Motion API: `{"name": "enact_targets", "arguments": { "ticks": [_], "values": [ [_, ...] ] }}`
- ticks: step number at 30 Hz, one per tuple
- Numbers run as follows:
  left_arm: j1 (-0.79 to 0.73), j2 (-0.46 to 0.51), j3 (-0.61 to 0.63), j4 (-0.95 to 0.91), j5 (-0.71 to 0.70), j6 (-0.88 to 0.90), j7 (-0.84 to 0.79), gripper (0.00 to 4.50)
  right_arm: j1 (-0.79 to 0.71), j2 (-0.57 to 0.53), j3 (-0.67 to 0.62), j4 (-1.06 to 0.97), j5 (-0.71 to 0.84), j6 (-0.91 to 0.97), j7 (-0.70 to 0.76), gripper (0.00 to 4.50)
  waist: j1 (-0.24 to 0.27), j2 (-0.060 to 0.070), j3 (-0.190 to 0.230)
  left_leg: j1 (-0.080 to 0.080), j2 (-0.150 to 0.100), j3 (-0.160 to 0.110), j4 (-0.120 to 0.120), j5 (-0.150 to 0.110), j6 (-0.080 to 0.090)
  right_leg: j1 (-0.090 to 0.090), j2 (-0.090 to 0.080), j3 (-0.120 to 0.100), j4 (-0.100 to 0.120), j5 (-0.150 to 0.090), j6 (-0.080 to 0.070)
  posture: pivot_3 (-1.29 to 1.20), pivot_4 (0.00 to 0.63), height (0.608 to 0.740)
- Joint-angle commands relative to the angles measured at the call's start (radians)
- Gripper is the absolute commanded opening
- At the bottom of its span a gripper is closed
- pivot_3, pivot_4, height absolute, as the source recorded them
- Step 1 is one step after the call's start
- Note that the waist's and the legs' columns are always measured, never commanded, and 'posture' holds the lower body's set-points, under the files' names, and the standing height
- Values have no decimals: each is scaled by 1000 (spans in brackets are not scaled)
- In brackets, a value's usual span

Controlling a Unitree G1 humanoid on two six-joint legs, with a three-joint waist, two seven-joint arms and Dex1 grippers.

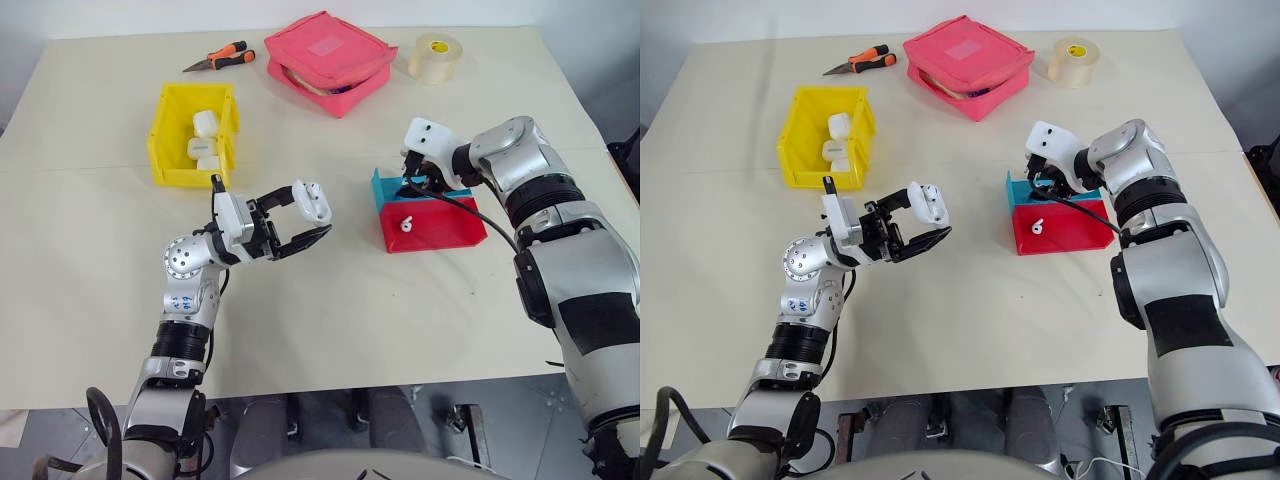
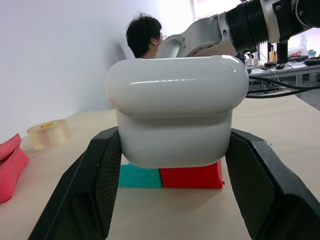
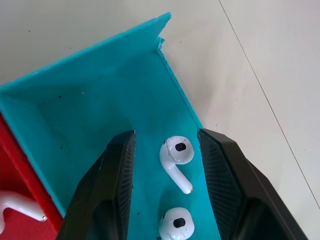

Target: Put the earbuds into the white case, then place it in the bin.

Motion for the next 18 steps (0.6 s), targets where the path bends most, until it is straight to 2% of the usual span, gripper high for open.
{"name": "enact_targets", "arguments": {
  "ticks": [1,18],
  "values": [
    [1,9,2,-48,-1,-7,10,2756,-31,-2,-13,1,-9,5,-12,2058,0,0,0,0,0,0,0,0,0,0,0,0,0,0,0,0,150,740],
    [3,19,3,-51,-1,-8,18,2756,-33,4,-2,11,-47,54,-10,2058,0,0,0,0,0,0,0,0,0,0,0,0,0,0,0,0,150,740]
  ]
}}
